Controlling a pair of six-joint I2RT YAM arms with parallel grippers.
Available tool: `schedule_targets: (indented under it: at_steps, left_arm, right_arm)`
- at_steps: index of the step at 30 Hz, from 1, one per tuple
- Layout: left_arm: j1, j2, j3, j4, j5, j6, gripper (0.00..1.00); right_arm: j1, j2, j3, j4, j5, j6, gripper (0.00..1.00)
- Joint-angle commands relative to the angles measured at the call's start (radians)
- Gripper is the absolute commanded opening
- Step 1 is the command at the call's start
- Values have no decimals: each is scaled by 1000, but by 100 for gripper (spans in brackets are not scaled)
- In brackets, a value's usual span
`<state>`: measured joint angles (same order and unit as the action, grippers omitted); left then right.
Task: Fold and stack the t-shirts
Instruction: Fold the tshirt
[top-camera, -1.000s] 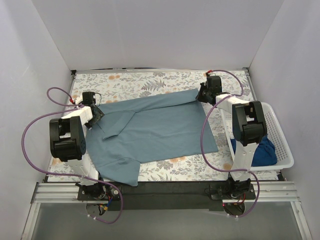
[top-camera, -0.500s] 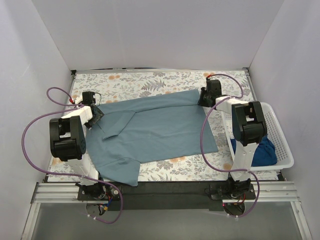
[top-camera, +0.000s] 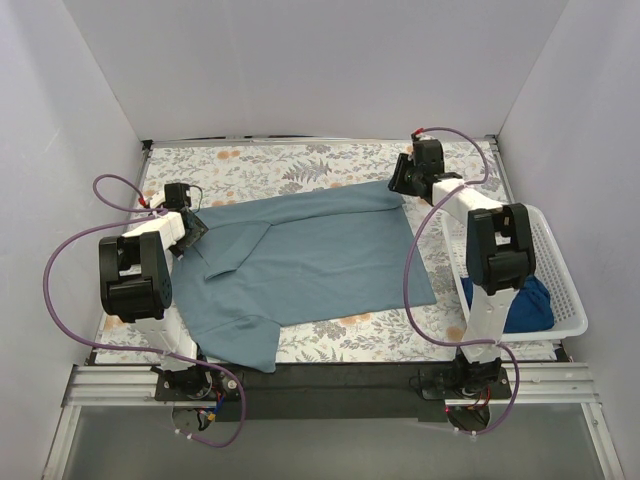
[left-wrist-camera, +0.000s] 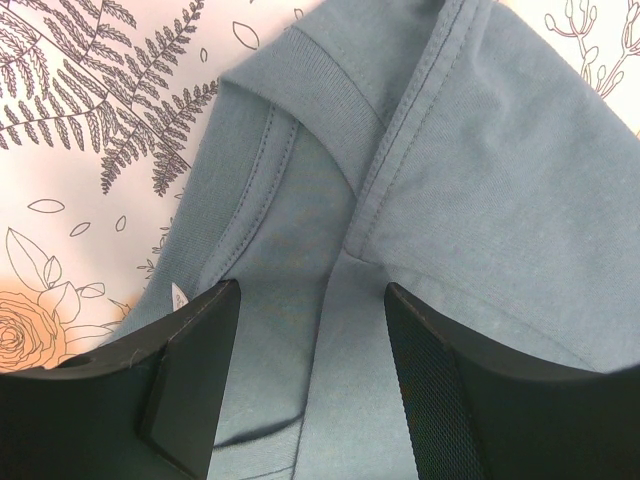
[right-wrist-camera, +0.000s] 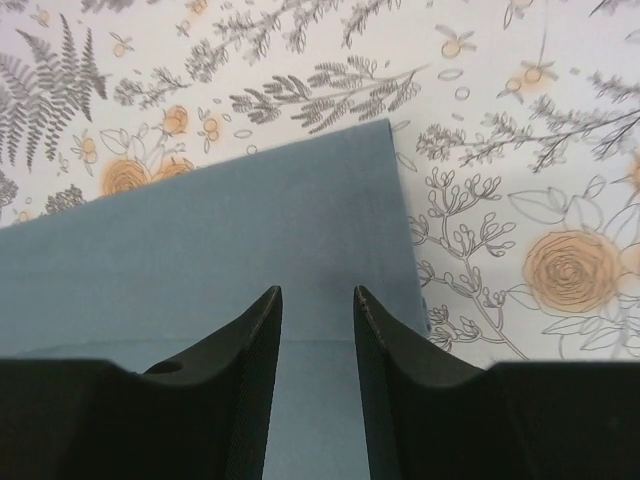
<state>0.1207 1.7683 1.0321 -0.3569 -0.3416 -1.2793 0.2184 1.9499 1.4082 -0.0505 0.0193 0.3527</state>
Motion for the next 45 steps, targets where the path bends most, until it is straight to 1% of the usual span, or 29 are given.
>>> schedule_targets:
  at_steps: [1, 5, 10, 14, 17, 18, 20, 21, 23, 24, 25, 27, 28, 29, 30, 31, 32, 33, 35, 36, 37, 39, 41, 43, 45]
  left_arm:
    - [19, 16, -3, -47, -33, 3, 59]
    - [19, 13, 0, -45, -33, 3, 59]
    - [19, 5, -3, -37, -16, 8, 60]
    - [16, -10, -7, -24, 32, 8, 61]
    - [14, -55, -9, -16, 108, 3, 62]
    - [11, -76, -10, 2, 162, 12, 62]
    - [-18, -124, -32, 18, 162, 32, 64]
    - [-33, -174, -36, 16, 150, 43, 66]
    - [-93, -222, -46, 12, 72, 75, 66]
    - [-158, -269, -44, -5, 40, 83, 67]
    - [-188, -289, -43, -14, -33, 86, 67]
    - [-248, -323, -41, -57, -94, 98, 68]
    - [-301, -343, -41, -79, -140, 101, 69]
    - [-329, -349, -43, -99, -164, 107, 70]
    - [-390, -352, -50, -131, -187, 132, 70]
    - [-426, -351, -53, -151, -210, 141, 70]
    - [-462, -345, -55, -199, -274, 147, 70]
    - [-536, -336, -47, -227, -302, 149, 69]
    - [-607, -307, -37, -313, -388, 133, 65]
    - [-663, -296, -32, -333, -408, 124, 62]
    - [-685, -287, -24, -349, -427, 115, 59]
    - [-729, -256, -23, -359, -471, 112, 58]
    - [-739, -216, -12, -350, -488, 124, 55]
    - [-740, -187, -13, -326, -501, 150, 49]
    - [-740, -150, -24, -262, -513, 198, 47]
  right_arm:
    - [-16, 95, 6, 18, -56, 101, 41]
    - [-63, 139, -52, 40, -53, 126, 41]
    - [-99, 147, -63, 40, -32, 95, 41]
    - [-125, 170, -23, 38, -24, 49, 41]
    - [-132, 172, 20, 23, -24, 26, 41]
    - [-134, 164, 31, 6, -51, 26, 41]
    - [-129, 117, 29, 6, -94, 25, 41]
    - [-128, 97, 25, 6, -126, 26, 43]
    - [-111, 35, 3, 3, -153, 16, 46]
    - [-103, 12, -8, 1, -168, 11, 48]
    - [-97, -9, -20, -3, -176, 6, 50]
    - [-65, -77, -66, -6, -189, -7, 55]
    - [-50, -100, -81, -9, -190, -14, 56]
    - [-18, -144, -98, -14, -190, -20, 57]
    - [2, -166, -135, -17, -179, -40, 57]
    - [22, -187, -152, -18, -173, -46, 57]
    - [63, -228, -175, -23, -170, -53, 57]
    - [85, -249, -216, -25, -167, -63, 58]
    - [142, -302, -267, -25, -168, -66, 58]
    - [159, -318, -288, -22, -174, -66, 58]
    - [189, -348, -337, -20, -176, -60, 58]
    - [217, -371, -385, -6, -193, -55, 58]
    - [249, -397, -455, 8, -206, -49, 57]
    - [269, -417, -527, 40, -216, -32, 57]
    - [277, -434, -578, 102, -222, -17, 56]
